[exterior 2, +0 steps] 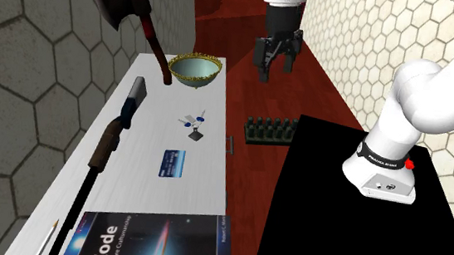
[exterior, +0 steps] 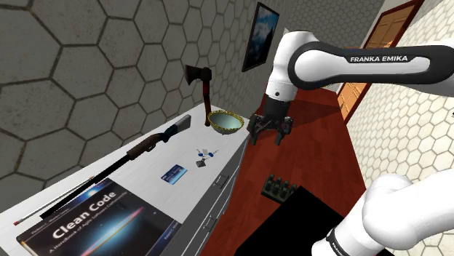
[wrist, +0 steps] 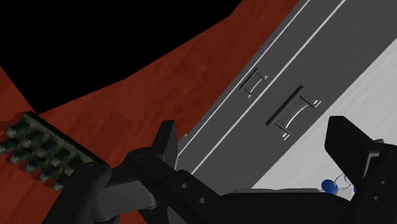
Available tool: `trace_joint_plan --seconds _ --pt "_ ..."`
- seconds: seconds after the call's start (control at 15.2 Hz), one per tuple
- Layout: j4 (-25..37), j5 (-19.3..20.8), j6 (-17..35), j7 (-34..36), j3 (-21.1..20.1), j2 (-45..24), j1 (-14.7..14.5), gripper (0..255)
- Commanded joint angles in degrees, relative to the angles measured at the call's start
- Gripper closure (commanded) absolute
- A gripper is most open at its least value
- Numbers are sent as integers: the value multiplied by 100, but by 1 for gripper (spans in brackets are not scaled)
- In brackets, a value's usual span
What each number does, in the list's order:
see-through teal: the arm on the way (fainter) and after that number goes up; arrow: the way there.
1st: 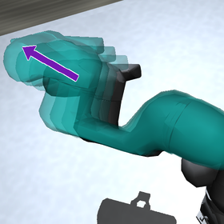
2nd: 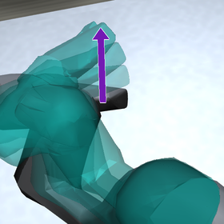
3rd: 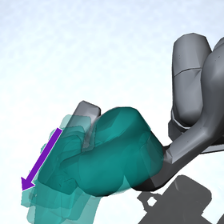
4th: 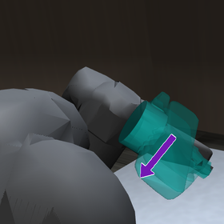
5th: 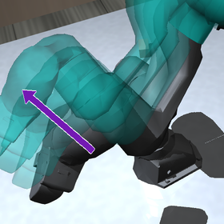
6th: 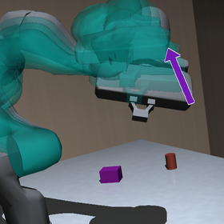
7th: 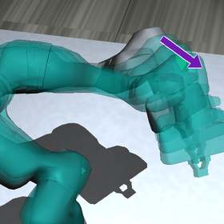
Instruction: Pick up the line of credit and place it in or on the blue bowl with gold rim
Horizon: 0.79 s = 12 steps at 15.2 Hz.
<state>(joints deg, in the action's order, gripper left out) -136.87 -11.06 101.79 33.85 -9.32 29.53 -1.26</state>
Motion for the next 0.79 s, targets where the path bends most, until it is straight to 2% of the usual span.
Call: trace_joint_plan --seconds 0.0,0.73 --pt "71 -268 154 413 -146 -299 -35 0" --pt "1163 -1379 1094 2277 -694 -2445 -199 0"
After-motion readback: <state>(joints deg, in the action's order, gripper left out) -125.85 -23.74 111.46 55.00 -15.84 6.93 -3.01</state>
